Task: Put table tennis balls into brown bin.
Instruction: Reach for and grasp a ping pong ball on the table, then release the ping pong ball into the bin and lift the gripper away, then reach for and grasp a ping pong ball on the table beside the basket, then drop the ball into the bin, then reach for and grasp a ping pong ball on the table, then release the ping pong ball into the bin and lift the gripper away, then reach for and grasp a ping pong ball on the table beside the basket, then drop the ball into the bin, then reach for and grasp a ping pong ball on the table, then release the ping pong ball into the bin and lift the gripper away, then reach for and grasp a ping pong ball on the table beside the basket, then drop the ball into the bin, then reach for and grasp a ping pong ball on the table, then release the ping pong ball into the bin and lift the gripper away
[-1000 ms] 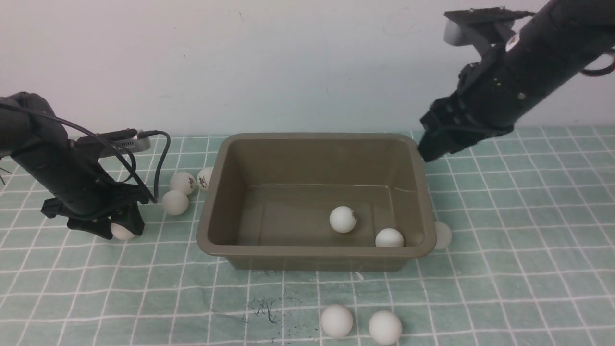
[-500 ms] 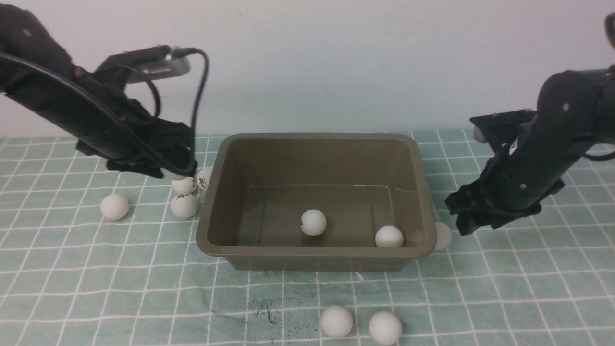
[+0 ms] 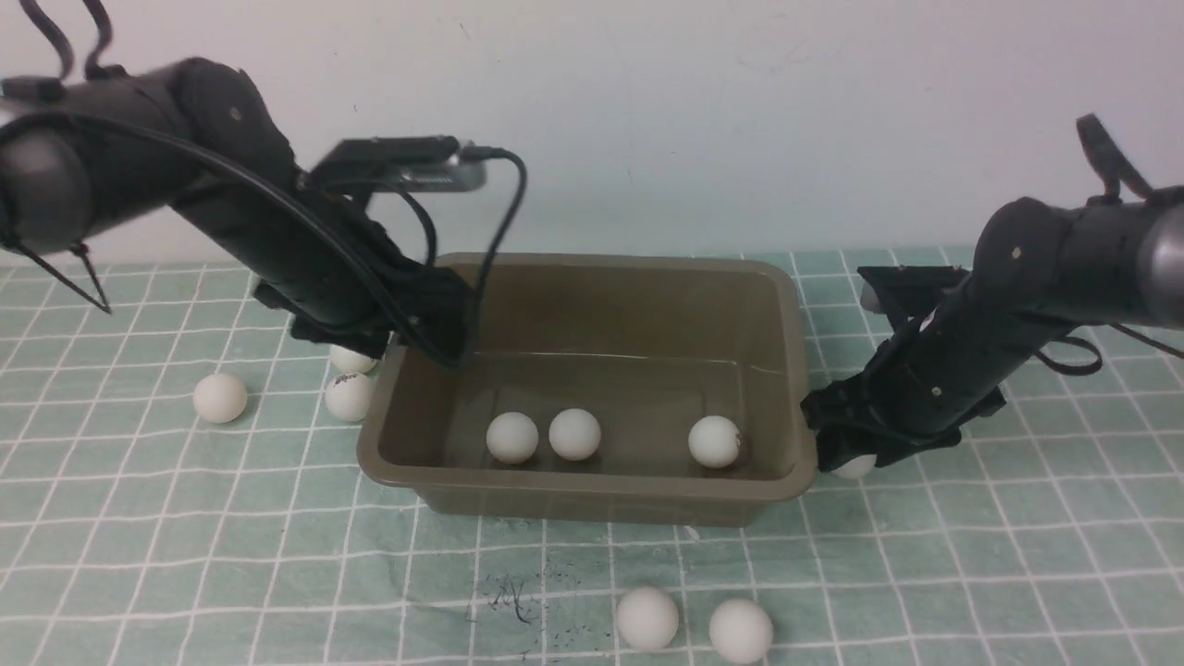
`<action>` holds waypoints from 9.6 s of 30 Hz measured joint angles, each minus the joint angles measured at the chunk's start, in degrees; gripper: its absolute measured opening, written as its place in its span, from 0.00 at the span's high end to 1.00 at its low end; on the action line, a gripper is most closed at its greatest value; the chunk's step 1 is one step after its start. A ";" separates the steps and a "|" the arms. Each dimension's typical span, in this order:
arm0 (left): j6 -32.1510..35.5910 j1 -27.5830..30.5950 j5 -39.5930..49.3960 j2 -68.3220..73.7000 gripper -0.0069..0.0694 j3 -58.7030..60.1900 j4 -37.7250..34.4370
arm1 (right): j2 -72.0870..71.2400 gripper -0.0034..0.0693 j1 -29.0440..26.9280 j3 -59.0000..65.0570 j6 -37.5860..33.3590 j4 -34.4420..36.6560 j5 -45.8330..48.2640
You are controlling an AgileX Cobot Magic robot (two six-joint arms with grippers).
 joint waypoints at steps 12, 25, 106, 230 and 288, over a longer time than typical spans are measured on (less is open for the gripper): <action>0.59 16.75 1.33 2.28 0.83 -2.34 12.73 | -13.78 0.45 1.00 -8.22 -3.65 6.18 10.39; 1.24 16.86 -7.72 15.12 0.16 -2.34 8.37 | -14.61 0.24 7.37 -20.48 -0.75 -1.50 19.06; 9.84 -3.82 20.30 18.46 0.38 -33.30 -0.53 | -32.50 0.97 5.86 6.95 14.73 -16.22 9.29; -10.42 -15.18 20.30 19.62 0.52 -37.20 5.94 | -110.31 0.97 -2.31 49.45 19.26 -22.02 -31.68; -15.57 -18.83 10.94 13.90 0.26 -21.60 14.20 | -110.31 0.97 -2.31 49.45 19.22 -23.25 -31.68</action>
